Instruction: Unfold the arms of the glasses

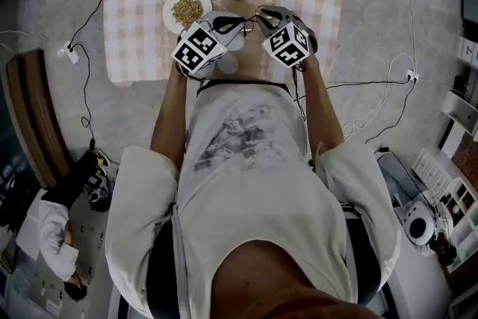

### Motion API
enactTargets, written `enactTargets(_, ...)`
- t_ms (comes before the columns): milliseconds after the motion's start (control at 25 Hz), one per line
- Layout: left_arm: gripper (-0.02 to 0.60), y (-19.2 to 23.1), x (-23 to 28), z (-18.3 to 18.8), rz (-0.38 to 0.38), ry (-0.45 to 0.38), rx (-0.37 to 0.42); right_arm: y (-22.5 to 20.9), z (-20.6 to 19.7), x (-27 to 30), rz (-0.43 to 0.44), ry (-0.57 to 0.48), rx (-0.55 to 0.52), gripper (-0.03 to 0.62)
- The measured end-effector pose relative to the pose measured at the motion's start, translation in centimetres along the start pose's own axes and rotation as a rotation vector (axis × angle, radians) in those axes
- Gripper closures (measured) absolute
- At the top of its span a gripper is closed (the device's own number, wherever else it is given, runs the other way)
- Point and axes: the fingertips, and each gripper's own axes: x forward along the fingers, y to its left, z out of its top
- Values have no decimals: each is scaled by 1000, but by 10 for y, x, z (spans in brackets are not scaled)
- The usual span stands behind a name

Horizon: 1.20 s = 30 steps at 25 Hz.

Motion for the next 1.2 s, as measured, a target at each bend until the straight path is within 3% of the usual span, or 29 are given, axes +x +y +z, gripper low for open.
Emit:
enactTargets(800, 571, -3, -7, 3, 0, -8, 0, 67, 14, -4, 142, -27, -145, 465)
enactTargets(1200, 571, -3, -8, 1, -1, -5, 2, 78, 16, 0, 160, -21, -177, 462)
